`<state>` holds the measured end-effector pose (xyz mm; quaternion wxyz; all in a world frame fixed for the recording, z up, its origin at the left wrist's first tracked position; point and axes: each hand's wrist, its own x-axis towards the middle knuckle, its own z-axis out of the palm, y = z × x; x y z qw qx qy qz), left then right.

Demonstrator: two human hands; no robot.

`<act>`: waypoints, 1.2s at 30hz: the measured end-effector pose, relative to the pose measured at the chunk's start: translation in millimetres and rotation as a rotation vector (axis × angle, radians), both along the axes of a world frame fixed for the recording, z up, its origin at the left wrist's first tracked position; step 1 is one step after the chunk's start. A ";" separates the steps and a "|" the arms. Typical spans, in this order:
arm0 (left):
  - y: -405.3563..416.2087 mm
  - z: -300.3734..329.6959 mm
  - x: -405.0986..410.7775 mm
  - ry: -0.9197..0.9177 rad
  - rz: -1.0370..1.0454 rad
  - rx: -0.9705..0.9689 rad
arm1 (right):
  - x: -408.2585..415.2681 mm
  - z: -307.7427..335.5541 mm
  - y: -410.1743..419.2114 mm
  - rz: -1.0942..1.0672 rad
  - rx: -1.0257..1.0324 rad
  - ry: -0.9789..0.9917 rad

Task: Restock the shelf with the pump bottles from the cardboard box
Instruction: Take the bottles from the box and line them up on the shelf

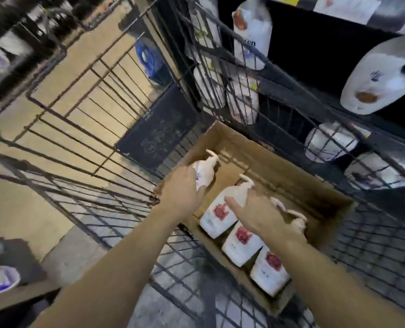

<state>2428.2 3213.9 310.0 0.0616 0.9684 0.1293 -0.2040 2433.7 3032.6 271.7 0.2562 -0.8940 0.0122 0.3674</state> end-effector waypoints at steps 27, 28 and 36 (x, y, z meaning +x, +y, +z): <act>47.3 -149.9 88.2 0.434 -0.219 -0.157 | 9.2 -122.6 86.7 -0.560 -0.165 0.179; 51.0 -152.4 88.5 0.468 -0.163 -0.214 | 4.5 -122.4 88.1 -0.600 -0.140 0.155; 67.4 -144.0 64.8 0.315 0.030 -0.361 | -8.4 -113.8 94.8 -0.726 0.001 -0.001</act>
